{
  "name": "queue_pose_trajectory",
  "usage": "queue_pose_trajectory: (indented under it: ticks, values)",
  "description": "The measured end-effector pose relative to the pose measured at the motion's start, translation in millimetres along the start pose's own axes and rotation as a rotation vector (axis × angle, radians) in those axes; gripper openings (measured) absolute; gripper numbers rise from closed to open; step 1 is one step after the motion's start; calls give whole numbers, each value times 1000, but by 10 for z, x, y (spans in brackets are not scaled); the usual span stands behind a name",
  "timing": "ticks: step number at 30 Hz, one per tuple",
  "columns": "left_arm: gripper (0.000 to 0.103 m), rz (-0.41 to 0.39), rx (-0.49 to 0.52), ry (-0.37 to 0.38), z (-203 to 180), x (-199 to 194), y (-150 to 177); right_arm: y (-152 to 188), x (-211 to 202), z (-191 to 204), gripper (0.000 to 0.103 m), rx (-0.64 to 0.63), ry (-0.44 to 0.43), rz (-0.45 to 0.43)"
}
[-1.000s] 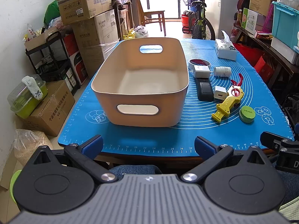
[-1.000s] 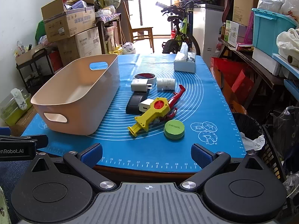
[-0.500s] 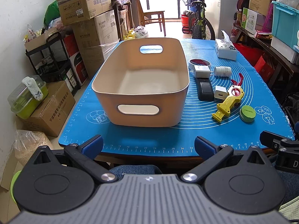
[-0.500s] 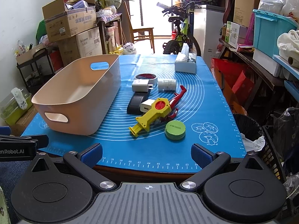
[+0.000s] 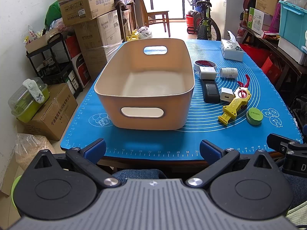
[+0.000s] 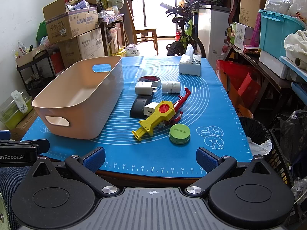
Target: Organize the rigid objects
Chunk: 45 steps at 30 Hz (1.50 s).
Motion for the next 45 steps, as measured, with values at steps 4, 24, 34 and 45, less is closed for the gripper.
queue_pose_trajectory:
  ticks: [4, 24, 34, 45]
  values:
    - [102, 2, 0, 2, 27, -14, -1, 0, -1, -1, 100, 0, 1, 0]
    - [102, 1, 2, 0, 25, -5, -4, 1, -1, 6, 100, -1, 2, -1]
    - [102, 4, 5, -4, 56, -12, 12, -10, -3, 3, 100, 1, 3, 0]
    - [102, 26, 35, -24, 104, 7, -109, -141, -41, -88, 100, 67, -10, -25]
Point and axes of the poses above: each gripper's, at about its wrist camera, not at the fingertips, and x roughly the way its jaws point, z to its left, y to its underside, the point moved 10 cm from there along x, roughly the way its jaws point, and after that the axes turned 8 degrees about -z, right-handed, at the moved point
